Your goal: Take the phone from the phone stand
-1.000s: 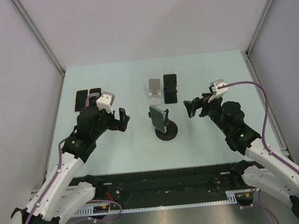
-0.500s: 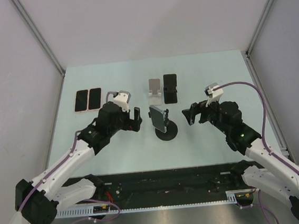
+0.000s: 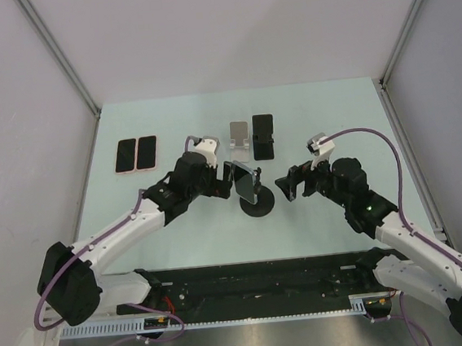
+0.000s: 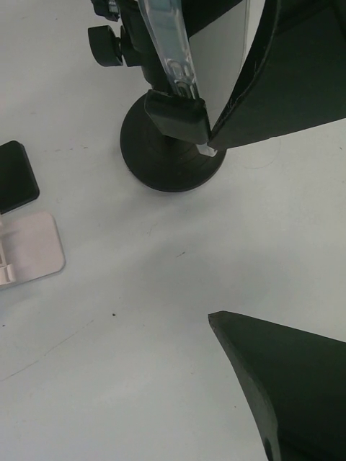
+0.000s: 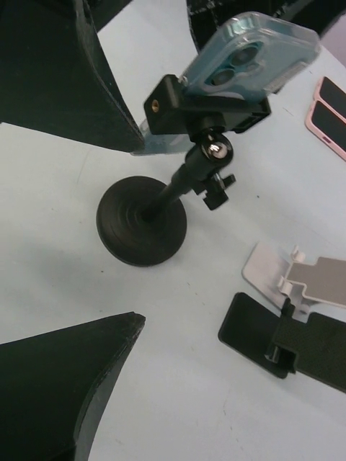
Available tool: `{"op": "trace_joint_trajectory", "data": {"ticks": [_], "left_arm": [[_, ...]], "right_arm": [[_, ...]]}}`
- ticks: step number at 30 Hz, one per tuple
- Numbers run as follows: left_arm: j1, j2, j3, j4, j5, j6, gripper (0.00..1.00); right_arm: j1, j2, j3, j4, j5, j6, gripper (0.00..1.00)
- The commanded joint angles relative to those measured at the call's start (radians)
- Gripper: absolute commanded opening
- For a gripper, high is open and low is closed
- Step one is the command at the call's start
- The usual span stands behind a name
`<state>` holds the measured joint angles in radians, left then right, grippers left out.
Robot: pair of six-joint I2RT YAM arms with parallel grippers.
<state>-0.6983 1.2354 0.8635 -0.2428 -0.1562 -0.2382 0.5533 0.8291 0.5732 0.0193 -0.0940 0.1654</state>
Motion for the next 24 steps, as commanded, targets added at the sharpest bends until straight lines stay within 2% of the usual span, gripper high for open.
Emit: {"op": "trace_joint_trajectory", "data": {"ticks": [1, 12, 17, 24], "left_arm": [[-0.004, 0.029, 0.046, 0.114, -0.039, -0.03, 1.0], [0.009, 0.111, 0.13, 0.169, -0.074, 0.014, 1.0], [0.039, 0.124, 0.173, 0.185, -0.051, 0.01, 1.0], [0.034, 0.004, 0.123, 0.185, -0.055, -0.024, 1.0]], "right_arm": [[0.037, 0.022, -0.003, 0.05, -0.049, -0.001, 1.0], [0.194, 0.067, -0.003, 0.062, -0.02, -0.043, 1.0], [0.221, 0.068, -0.003, 0.061, 0.005, -0.038, 1.0], [0.214, 0.059, -0.001, 0.027, 0.077, -0.03, 0.99]]}}
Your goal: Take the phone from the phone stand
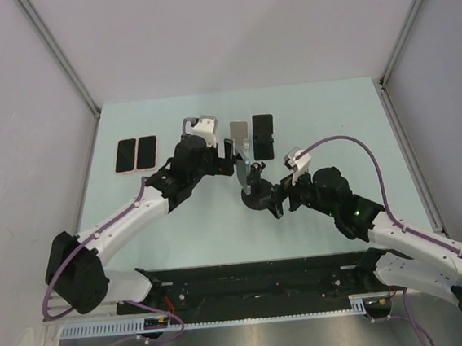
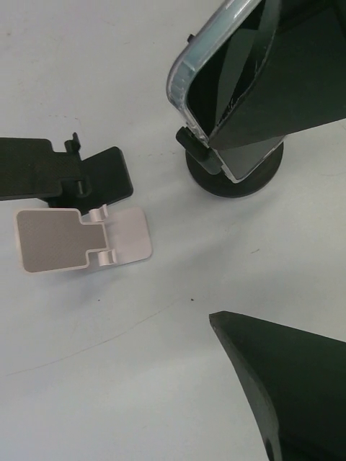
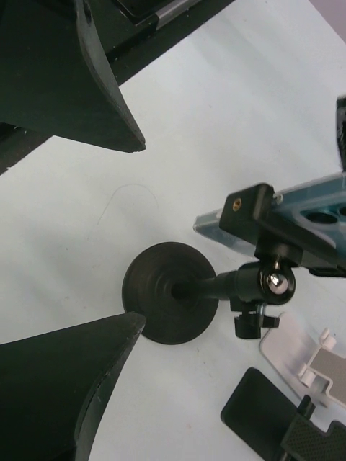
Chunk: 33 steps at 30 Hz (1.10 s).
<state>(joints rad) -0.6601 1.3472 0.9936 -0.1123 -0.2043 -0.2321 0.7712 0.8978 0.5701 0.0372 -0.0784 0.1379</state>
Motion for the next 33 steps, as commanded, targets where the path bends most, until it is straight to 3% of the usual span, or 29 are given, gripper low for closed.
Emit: {"op": "trace_joint_trajectory", "data": {"ticks": [1, 5, 9, 13, 25, 28, 33], "left_arm": [[-0.013, -0.132, -0.021, 0.053, -0.029, -0.039, 1.0], [-0.103, -0.279, -0.087, 0.053, -0.107, -0.119, 1.0], [-0.232, -0.324, -0.09, 0.054, -0.222, -0.164, 1.0], [-0.32, -0.257, -0.043, 0.053, -0.322, -0.179, 1.0], [-0.414, -0.02, 0.093, 0.053, -0.507, -0.154, 0.99], [-0.415, 0.0, 0.082, 0.053, -0.523, -0.162, 0.95], [-0.415, 0.012, 0.063, 0.053, -0.558, -0.176, 0.74]], "right_arm": [[-0.012, -0.008, 0.001, 0.006, 0.069, -0.003, 1.0], [-0.042, 0.001, -0.001, 0.004, 0.077, 0.009, 0.99], [-0.067, 0.009, 0.001, 0.016, 0.077, 0.012, 0.99], [-0.082, 0.01, 0.001, 0.02, 0.077, 0.023, 0.99], [-0.098, -0.039, -0.033, -0.014, 0.12, 0.023, 0.99], [-0.102, -0.039, -0.035, -0.013, 0.117, 0.023, 0.99], [-0.104, -0.028, -0.038, -0.002, 0.104, 0.028, 0.99]]}}
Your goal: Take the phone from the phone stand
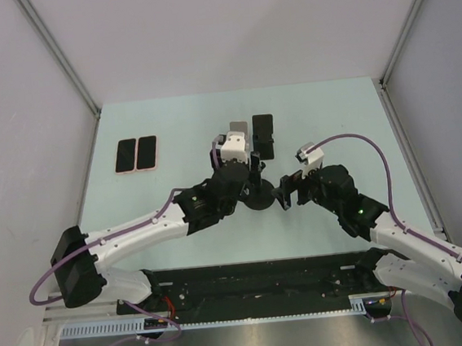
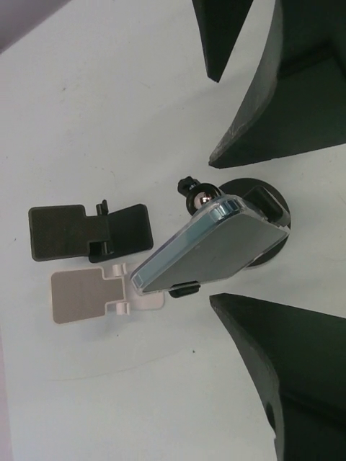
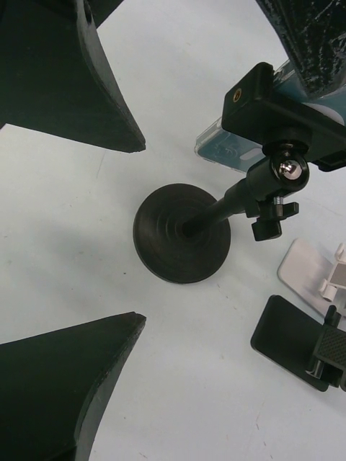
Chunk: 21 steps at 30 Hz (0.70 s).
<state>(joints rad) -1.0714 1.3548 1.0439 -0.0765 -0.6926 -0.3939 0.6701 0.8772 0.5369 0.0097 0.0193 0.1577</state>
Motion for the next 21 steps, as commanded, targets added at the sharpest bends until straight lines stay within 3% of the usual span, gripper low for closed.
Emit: {"op": "trace_joint_trajectory", "data": {"ticks": [1, 10, 13, 21], "left_arm": [[-0.004, 0.007, 0.015, 0.017, -0.065, -0.016, 0.71], [-0.001, -0.012, 0.019, 0.018, 0.042, 0.004, 0.3], [0.001, -0.034, 0.024, 0.018, 0.106, 0.05, 0.2], [0.037, -0.144, -0.027, 0.015, 0.289, 0.139, 0.11]], "right_arm": [[-0.003, -0.007, -0.006, 0.029, 0.004, 0.008, 0.99], [-0.004, -0.014, -0.008, 0.027, -0.005, 0.014, 0.98], [-0.004, -0.011, -0.006, 0.036, -0.009, 0.013, 0.98], [0.002, -0.012, -0.006, 0.058, -0.065, 0.003, 0.98]]}}
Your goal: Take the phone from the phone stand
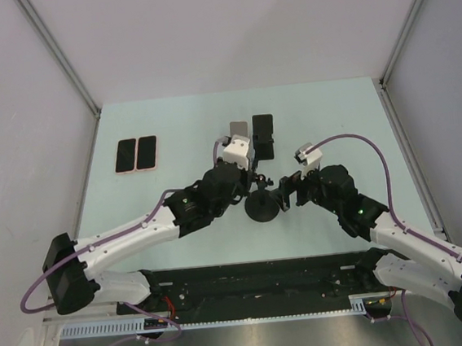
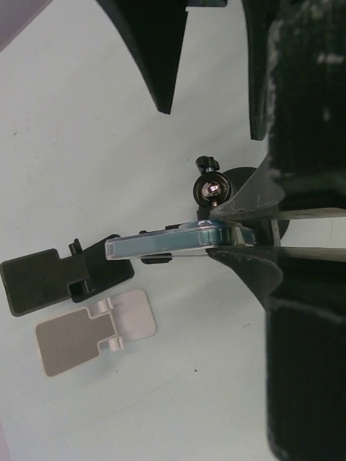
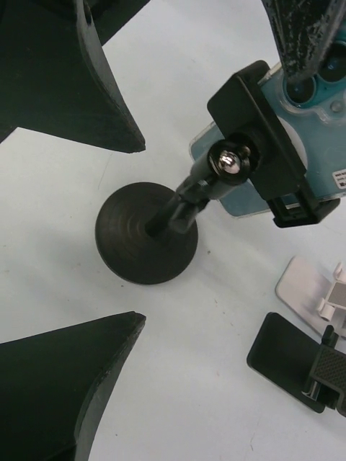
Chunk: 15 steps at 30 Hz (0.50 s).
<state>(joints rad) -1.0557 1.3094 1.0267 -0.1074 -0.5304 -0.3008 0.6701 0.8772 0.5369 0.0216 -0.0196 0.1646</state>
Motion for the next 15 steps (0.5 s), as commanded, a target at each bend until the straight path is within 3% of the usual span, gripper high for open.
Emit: {"op": "trace_joint_trajectory", "data": {"ticks": [1, 3, 10, 15], "left_arm": [[0.025, -0.107, -0.016, 0.049, 0.135, 0.051, 0.11], [0.033, -0.122, -0.031, 0.048, 0.153, 0.074, 0.15], [0.031, -0.133, -0.062, 0.049, 0.173, 0.081, 0.5], [0.031, -0.114, -0.05, 0.049, 0.158, 0.084, 0.59]], "right_arm": [[0.002, -0.012, -0.008, 0.046, -0.032, -0.005, 0.98], [0.005, -0.012, -0.008, 0.054, -0.034, -0.005, 0.98], [0.016, -0.011, -0.006, 0.066, -0.033, -0.007, 0.98], [0.025, -0.011, -0.006, 0.08, -0.034, -0.004, 0.98]]}}
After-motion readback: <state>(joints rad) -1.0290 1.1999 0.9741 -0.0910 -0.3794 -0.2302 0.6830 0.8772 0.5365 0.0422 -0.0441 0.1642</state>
